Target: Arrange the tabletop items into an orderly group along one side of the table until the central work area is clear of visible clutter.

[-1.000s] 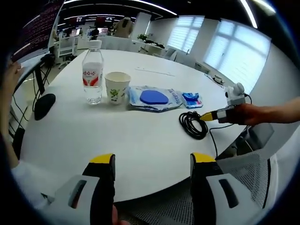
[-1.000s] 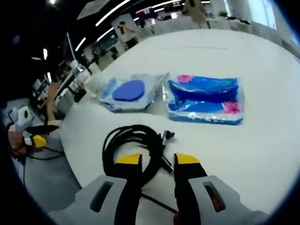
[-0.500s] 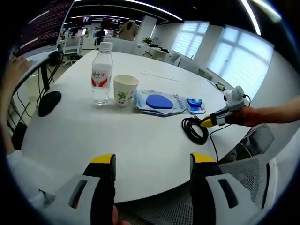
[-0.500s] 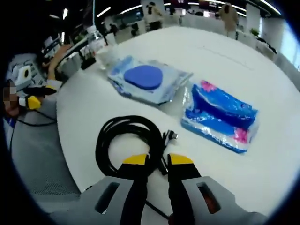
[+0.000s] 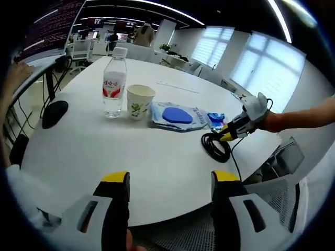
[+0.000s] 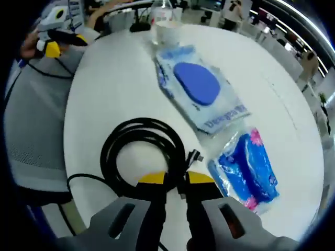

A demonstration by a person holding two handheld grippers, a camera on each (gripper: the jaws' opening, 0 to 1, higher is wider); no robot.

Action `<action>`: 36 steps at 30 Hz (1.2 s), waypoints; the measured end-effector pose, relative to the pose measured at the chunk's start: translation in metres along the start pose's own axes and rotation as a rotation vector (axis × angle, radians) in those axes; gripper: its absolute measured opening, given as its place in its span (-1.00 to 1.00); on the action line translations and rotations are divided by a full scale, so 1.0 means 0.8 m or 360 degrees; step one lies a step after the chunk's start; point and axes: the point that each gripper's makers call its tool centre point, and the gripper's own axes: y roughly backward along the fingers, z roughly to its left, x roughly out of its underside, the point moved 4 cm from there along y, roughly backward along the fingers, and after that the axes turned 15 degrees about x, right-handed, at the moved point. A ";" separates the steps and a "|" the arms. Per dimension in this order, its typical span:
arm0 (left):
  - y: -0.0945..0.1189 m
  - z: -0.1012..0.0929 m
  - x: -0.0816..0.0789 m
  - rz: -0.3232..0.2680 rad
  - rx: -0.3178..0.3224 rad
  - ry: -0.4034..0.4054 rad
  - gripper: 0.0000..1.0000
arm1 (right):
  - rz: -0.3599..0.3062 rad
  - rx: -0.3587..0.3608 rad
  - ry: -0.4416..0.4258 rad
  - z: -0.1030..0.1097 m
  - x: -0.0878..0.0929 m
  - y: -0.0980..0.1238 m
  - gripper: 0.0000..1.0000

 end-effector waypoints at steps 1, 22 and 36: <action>0.000 0.000 0.000 -0.0003 0.0001 0.0002 0.26 | -0.0004 -0.0009 0.0051 0.000 -0.002 -0.001 -0.78; 0.000 0.002 -0.002 -0.0005 -0.0006 -0.0037 0.28 | 0.0040 -0.0022 0.0219 -0.003 -0.012 -0.007 -0.70; -0.006 0.003 -0.008 0.0025 0.0031 -0.0068 0.28 | -0.0001 0.0107 -0.0129 -0.012 0.003 0.019 -0.47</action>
